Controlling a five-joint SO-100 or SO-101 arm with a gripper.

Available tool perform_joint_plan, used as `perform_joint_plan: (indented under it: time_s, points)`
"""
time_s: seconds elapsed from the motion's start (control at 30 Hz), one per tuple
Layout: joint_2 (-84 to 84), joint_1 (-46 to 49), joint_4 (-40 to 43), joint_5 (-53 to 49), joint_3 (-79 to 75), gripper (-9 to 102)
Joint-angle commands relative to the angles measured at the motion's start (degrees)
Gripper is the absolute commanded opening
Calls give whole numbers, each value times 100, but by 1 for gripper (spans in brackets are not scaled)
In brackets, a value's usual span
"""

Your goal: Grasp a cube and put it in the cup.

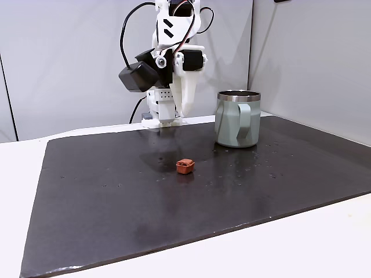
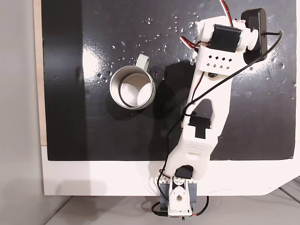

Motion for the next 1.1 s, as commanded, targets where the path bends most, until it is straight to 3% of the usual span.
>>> perform_joint_plan:
  time_s: [0.0, 0.67, 0.93, 1.07]
  points:
    - [-53, -26, 53, 53, -677, 1]
    - [-729, -141, 62, -642, -1081, 4]
    - [-879, 18, 62, -536, -1090, 22]
    - [-914, 53, 70, -598, -1002, 24]
